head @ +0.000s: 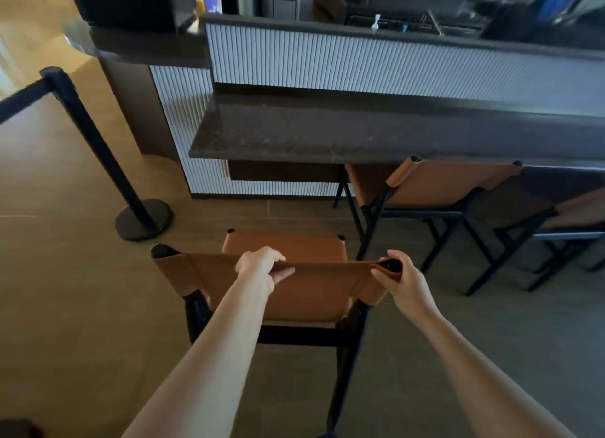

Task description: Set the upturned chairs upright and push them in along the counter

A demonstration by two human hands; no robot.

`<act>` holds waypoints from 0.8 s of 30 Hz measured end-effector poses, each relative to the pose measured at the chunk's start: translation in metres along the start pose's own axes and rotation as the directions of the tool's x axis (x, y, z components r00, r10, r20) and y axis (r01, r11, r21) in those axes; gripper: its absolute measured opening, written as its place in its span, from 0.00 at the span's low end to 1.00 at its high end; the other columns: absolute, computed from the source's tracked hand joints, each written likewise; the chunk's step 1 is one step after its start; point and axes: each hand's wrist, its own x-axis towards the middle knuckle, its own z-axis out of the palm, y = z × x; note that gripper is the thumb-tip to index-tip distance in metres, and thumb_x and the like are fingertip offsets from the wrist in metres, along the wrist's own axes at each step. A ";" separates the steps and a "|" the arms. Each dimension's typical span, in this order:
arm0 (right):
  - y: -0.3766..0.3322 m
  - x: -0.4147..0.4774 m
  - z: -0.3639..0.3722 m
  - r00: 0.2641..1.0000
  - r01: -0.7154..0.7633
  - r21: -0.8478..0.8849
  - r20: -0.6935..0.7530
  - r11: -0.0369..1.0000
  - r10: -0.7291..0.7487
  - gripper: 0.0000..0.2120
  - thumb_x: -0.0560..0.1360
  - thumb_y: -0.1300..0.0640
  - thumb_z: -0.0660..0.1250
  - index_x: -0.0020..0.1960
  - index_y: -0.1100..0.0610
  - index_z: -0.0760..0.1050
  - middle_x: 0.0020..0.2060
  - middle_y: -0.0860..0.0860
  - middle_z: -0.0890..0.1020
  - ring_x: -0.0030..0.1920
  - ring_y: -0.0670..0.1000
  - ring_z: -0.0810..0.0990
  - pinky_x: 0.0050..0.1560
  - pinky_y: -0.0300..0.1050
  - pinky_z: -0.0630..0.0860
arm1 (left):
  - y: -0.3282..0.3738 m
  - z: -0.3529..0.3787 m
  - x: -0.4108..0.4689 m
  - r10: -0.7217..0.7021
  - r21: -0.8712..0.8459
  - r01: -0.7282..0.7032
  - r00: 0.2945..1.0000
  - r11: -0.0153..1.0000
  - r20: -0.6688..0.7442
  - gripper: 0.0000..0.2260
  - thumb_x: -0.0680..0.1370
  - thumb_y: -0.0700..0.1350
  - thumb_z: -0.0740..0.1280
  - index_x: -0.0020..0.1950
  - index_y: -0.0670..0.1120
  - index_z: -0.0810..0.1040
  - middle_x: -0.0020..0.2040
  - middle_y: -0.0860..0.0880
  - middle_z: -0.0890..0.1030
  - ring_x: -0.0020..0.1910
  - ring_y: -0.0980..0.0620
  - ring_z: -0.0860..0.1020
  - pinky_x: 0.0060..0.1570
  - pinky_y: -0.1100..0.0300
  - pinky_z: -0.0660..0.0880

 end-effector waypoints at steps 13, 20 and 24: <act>0.021 -0.041 0.008 0.963 -0.138 0.082 -0.223 0.987 0.153 0.32 0.72 0.52 0.76 0.71 0.57 0.68 0.52 0.47 0.79 0.51 0.45 0.79 0.52 0.35 0.72 | -0.023 -0.007 -0.005 -0.095 -0.022 0.097 0.993 0.995 0.074 0.17 0.75 0.26 0.63 0.62 0.38 0.69 0.69 0.33 0.65 0.64 0.27 0.69 0.42 0.43 0.81; 0.027 -0.085 0.040 0.770 -0.495 0.343 -0.252 0.798 0.586 0.26 0.66 0.39 0.76 0.44 0.62 0.76 0.38 0.56 0.85 0.38 0.55 0.85 0.43 0.52 0.83 | -0.047 -0.024 -0.017 -0.120 -0.090 0.126 0.990 0.988 0.071 0.24 0.76 0.26 0.62 0.70 0.38 0.65 0.70 0.32 0.62 0.65 0.25 0.67 0.52 0.39 0.78; 0.022 -0.112 0.064 0.761 -0.458 0.768 0.078 0.447 0.644 0.18 0.77 0.51 0.68 0.55 0.68 0.76 0.48 0.62 0.84 0.48 0.57 0.84 0.44 0.49 0.83 | -0.065 -0.040 -0.025 -0.139 -0.108 0.149 0.986 0.983 0.092 0.26 0.76 0.26 0.61 0.73 0.38 0.63 0.72 0.32 0.60 0.67 0.24 0.64 0.51 0.38 0.78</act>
